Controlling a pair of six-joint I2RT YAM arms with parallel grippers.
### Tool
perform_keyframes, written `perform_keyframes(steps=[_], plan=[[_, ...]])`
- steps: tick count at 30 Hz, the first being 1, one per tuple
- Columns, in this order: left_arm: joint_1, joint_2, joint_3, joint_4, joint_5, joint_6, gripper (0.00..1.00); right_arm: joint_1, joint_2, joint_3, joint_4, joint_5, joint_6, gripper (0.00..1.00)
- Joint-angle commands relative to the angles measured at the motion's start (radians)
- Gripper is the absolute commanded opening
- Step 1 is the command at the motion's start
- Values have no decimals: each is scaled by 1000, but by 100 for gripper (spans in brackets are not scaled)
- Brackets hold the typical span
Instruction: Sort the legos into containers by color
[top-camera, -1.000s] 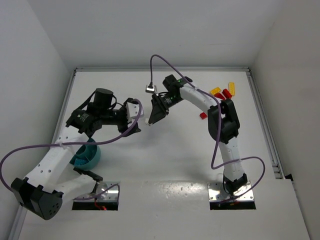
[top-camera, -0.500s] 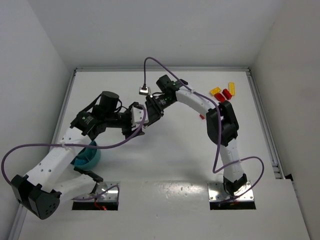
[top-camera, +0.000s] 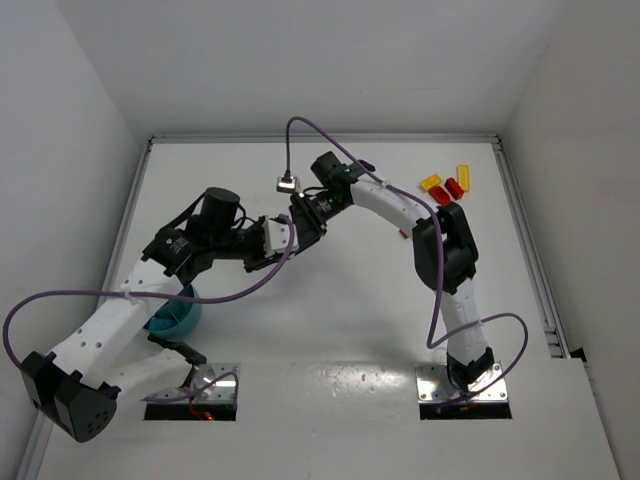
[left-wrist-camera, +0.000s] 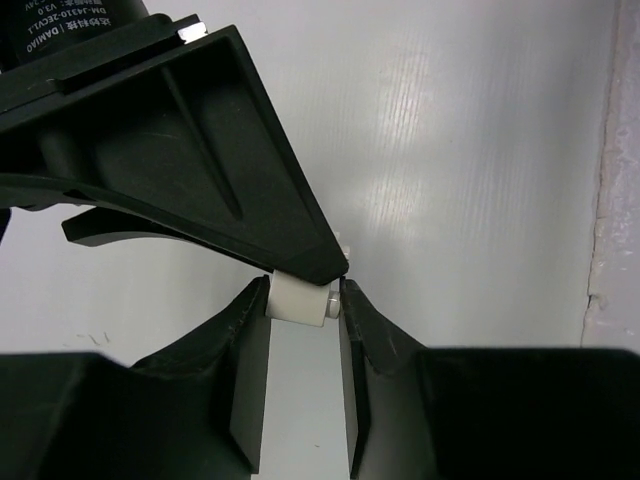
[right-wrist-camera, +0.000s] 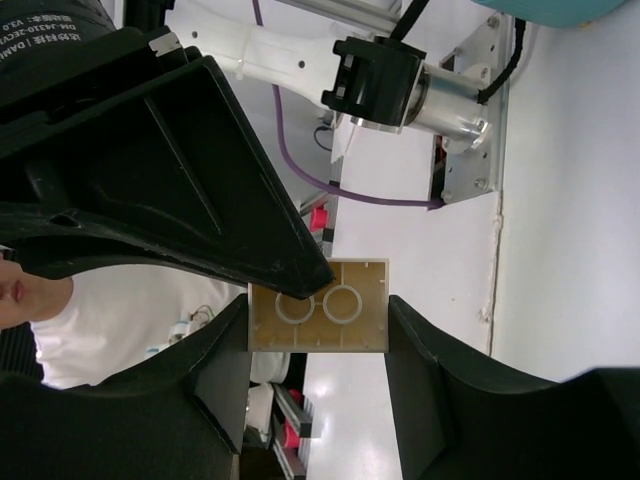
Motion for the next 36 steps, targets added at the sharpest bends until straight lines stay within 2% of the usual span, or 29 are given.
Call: perform_keyframes(steps=[1,2,4,10,11,12,14,15,19,29,33,36], plan=[[-20,-40,-9,7,-17,-2,30,8,-71,-3,28,-36,3,26],[-20,-40,-9,7,-17,-12,26,8,-71,-3,28,-36,3,29],[-20,-40,0,-2,-26,-41,18,8,-71,-3,28,-36,3,29],[-20,-68,10,-51,-45,-96,10,8,-81,-3,3,-26,-35,31],[-20,-81,10,-62,-45,-96,9,8,-81,-3,3,-26,-44,35],[-20,-92,10,-78,-45,-114,9,8,-91,-3,-7,-16,-53,47],[-20,-92,10,-100,-45,-148,8,8,-91,6,-41,13,-90,58],[-20,-101,10,-114,-45,-148,6,-3,-100,18,-57,38,-102,67],[-20,-126,10,-144,-45,-202,5,-12,-100,70,-130,107,-168,77],[55,-170,-1,-218,-45,-272,0,-64,-118,93,-161,219,-214,84],[99,-186,35,-218,-130,-285,0,-107,-118,93,-161,267,-234,84],[124,-135,83,-287,-209,-253,0,-127,-118,93,-182,290,-268,84]])
